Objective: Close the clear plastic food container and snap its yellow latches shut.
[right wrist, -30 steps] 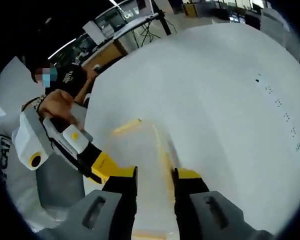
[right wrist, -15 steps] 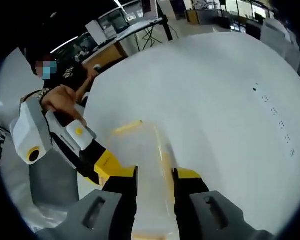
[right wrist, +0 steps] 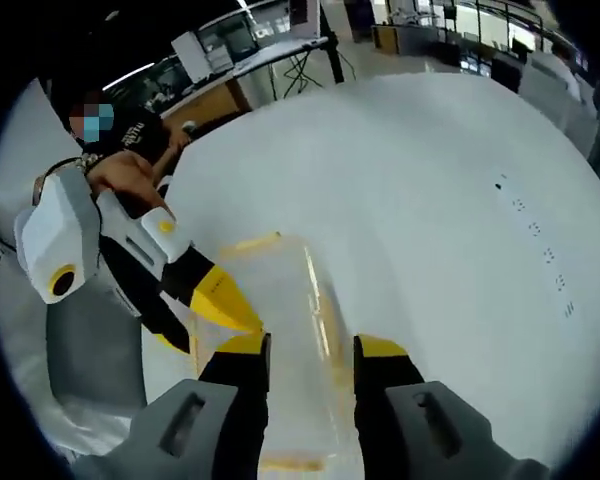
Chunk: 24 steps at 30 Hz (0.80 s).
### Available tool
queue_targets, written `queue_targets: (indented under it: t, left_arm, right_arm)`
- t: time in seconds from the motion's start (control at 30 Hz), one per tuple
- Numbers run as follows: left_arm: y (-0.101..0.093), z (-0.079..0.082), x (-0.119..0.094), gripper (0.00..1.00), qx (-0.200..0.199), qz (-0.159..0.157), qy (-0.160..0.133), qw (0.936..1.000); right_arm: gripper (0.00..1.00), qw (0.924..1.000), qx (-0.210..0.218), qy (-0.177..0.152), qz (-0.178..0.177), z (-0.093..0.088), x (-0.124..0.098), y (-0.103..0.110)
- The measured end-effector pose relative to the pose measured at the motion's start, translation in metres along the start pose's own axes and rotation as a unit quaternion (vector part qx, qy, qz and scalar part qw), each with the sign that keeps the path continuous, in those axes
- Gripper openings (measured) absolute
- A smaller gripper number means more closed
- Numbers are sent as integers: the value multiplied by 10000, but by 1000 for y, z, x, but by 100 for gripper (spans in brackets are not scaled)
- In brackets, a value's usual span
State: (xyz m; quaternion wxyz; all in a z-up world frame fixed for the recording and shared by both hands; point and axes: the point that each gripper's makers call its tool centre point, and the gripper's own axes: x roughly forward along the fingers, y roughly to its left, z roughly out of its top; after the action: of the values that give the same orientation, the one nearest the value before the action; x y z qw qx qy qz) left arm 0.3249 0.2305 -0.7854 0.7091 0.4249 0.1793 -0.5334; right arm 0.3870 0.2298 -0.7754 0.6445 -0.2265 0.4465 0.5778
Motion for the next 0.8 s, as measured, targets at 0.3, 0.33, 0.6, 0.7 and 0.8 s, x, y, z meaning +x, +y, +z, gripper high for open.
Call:
queue_targets:
  t: [0.3,0.33,0.6,0.7,0.8]
  left_arm:
    - [6,-11,-6,63,-300,-30,175,9994]
    - [7,-13,-7,63,-315,-9,199,9993]
    - [14,-22,-15,76,-241,-9,252,9994]
    - [13,-21,-16,81,-270,-101,230,9993]
    - [14,-17,-16,81,-248,-165,196,9994]
  right_arm:
    - [39,9992,-216,116,-328,-5,-5,-4]
    - [40,9990,-250,164,-337,-7,-6,-3]
    - [39,9940,-850,341,-592,-14,-11,8]
    - [50,9968,-663,132,-419,-10,-13,12]
    - [56,9965,-692,16,-461,-10,-18,16]
